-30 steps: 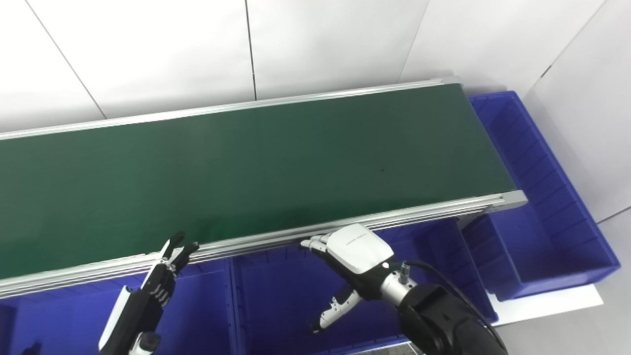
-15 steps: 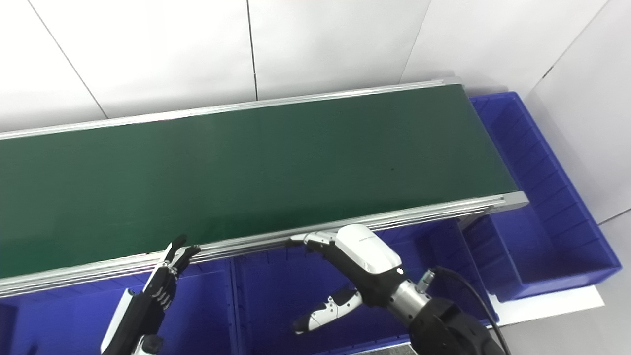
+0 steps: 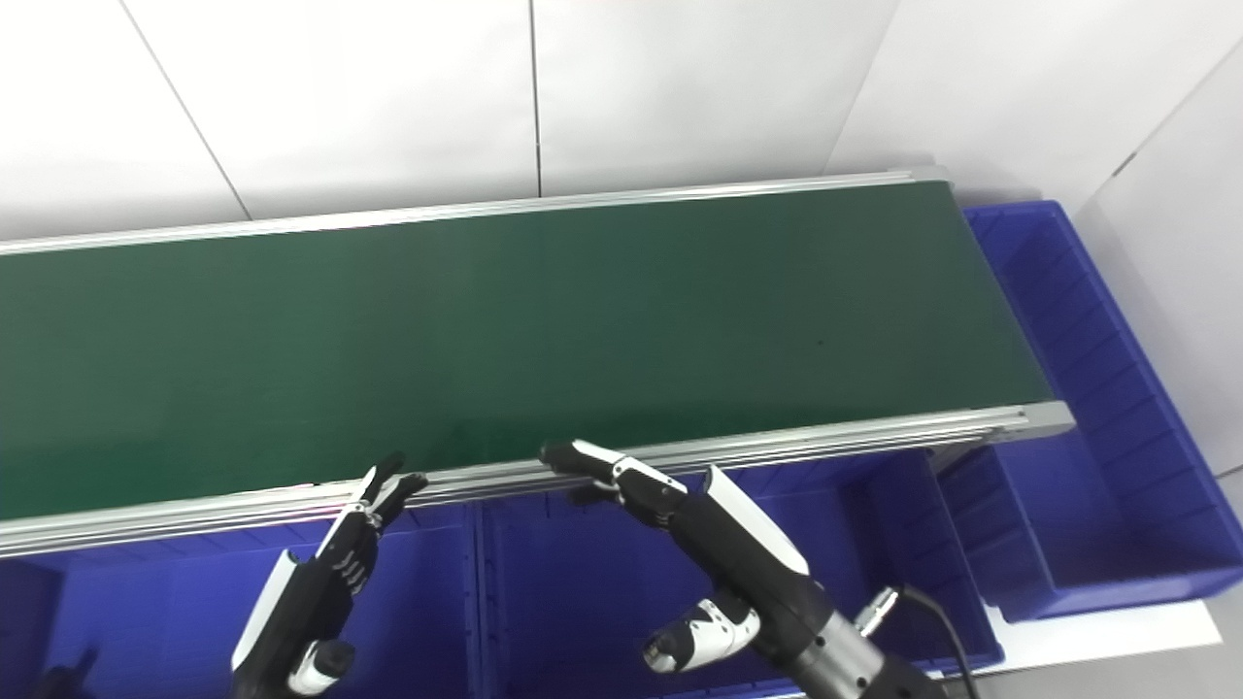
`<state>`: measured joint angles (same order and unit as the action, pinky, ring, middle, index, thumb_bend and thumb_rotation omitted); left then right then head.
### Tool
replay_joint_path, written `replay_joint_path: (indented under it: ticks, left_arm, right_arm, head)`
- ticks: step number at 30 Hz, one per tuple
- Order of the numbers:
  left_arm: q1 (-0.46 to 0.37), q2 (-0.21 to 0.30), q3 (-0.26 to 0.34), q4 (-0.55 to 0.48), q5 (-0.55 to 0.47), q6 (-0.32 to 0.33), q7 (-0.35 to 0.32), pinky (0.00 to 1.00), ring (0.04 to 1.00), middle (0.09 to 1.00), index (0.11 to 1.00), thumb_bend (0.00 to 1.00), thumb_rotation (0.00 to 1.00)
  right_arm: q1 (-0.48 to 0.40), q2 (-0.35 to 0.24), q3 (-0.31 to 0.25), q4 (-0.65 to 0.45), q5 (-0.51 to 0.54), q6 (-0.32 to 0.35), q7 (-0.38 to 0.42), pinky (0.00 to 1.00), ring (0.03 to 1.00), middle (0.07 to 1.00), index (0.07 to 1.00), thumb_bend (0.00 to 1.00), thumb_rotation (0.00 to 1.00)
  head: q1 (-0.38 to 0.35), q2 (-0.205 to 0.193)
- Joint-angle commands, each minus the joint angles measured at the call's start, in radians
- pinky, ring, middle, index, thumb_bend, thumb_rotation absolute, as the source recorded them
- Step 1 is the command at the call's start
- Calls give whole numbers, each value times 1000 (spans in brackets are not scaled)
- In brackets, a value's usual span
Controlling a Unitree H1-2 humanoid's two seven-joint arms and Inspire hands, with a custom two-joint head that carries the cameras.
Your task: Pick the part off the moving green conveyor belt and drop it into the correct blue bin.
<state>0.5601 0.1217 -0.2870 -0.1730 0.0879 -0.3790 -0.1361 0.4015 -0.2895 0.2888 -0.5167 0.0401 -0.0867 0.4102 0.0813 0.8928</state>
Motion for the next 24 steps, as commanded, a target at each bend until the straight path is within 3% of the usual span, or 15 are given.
replay_joint_path:
  ticks: [1,5,8,10,24]
  left_arm:
    - [0,-5,-4,-7,15,-39,3,999,968,925,973,989,929]
    - [5,-14,-10,-6,51,-40,10,990,964,932,978,993,937]
    - [15,-21,-14,-16,74,-27,17,965,957,937,980,1000,936]
    - [19,-24,-15,-21,80,-22,20,956,953,938,981,1000,931]
    - [22,-15,-12,-36,65,-12,10,970,961,944,984,998,939]
  right_arm:
    - [0,52,15,50,-11,-99,-32,904,958,962,937,1000,907]
    - [7,125,23,246,-57,-210,-85,905,960,965,930,1000,923]
    - [12,135,20,372,-90,-335,-107,893,949,962,934,1000,907]
    - [10,131,21,422,-115,-377,-122,870,932,950,927,1000,908]
    - [-11,88,83,480,-183,-383,-233,830,912,946,919,1000,918]
  head:
    - [25,-6]
    - [78,-13]
    - [100,-10]
    - [93,-9]
    - [53,5]
